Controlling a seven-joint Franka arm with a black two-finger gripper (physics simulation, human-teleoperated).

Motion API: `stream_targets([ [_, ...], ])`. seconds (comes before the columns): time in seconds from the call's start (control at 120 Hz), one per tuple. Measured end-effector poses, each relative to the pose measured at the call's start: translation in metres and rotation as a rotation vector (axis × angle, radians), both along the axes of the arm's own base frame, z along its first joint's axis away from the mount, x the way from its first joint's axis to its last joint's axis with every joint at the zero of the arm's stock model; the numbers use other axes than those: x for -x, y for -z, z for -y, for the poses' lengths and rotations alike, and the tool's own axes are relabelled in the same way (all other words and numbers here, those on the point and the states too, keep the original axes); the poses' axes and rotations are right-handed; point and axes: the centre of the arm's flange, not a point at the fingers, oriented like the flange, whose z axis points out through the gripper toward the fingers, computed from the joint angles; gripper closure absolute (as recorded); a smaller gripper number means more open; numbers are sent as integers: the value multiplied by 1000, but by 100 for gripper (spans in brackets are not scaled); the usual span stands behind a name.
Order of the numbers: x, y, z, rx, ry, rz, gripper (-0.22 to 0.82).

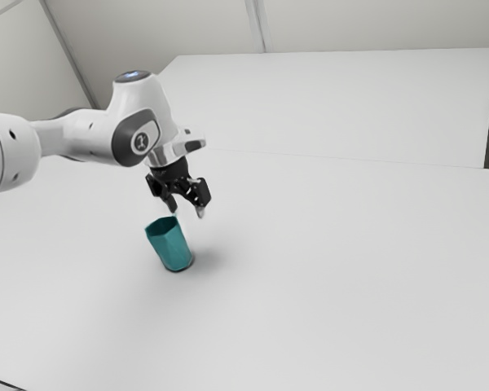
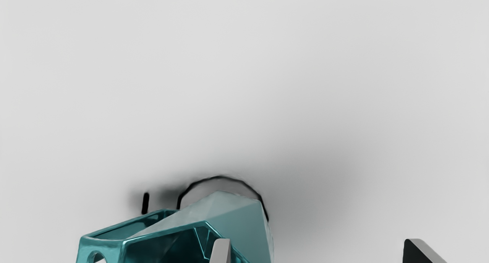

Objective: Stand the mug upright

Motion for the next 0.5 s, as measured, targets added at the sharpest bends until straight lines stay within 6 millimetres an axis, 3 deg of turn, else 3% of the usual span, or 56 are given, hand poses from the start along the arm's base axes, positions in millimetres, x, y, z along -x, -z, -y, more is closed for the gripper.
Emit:
stream_targets([
  [0.258, 0, -28, 3, 3, -24, 45, 4],
  [0.5, -16, -118, -14, 1, 1, 145, 1],
])
